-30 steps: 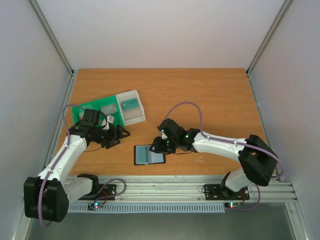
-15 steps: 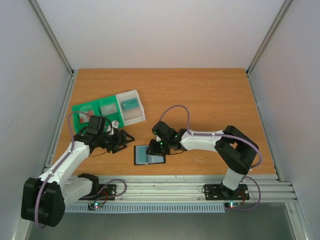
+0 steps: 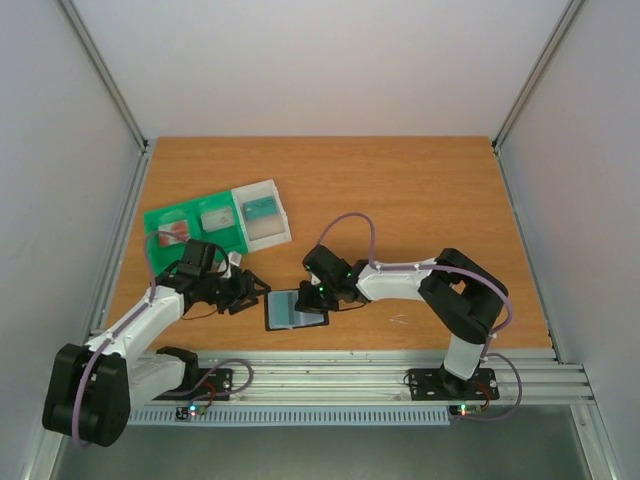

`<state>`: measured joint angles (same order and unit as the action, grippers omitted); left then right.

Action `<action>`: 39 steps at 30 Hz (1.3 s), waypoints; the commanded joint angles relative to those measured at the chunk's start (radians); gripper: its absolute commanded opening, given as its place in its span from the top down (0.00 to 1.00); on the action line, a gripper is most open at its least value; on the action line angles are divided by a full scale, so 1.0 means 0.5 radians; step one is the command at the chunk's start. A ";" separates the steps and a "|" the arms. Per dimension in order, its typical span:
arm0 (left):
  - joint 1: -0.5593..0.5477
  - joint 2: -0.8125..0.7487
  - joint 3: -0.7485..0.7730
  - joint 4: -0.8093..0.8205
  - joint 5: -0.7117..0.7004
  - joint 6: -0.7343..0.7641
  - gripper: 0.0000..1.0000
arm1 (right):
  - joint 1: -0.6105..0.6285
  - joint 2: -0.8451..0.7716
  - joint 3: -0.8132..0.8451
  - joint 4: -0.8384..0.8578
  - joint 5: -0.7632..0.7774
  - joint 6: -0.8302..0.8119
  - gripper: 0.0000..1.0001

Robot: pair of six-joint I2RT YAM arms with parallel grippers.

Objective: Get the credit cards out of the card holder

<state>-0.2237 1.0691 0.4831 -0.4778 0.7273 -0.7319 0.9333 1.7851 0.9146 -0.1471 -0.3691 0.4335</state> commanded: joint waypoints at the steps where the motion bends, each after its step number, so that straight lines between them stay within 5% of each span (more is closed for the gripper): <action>1: -0.031 0.018 -0.048 0.201 0.073 -0.056 0.46 | 0.017 0.040 -0.071 0.084 0.035 0.017 0.90; 14: -0.135 0.279 -0.079 0.487 0.029 -0.149 0.51 | 0.010 0.005 -0.158 0.195 -0.009 0.054 0.99; 23: -0.135 0.333 -0.121 0.569 -0.002 -0.135 0.51 | 0.014 -0.175 -0.013 0.056 -0.070 0.017 0.86; 39: -0.135 0.330 -0.156 0.591 -0.003 -0.148 0.52 | 0.012 0.082 0.073 0.014 -0.083 0.008 0.83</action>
<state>-0.2871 1.2350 0.4175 -0.2260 0.7280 -0.8047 0.9333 1.7737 0.9257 -0.1097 -0.4145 0.4522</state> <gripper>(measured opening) 0.482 0.170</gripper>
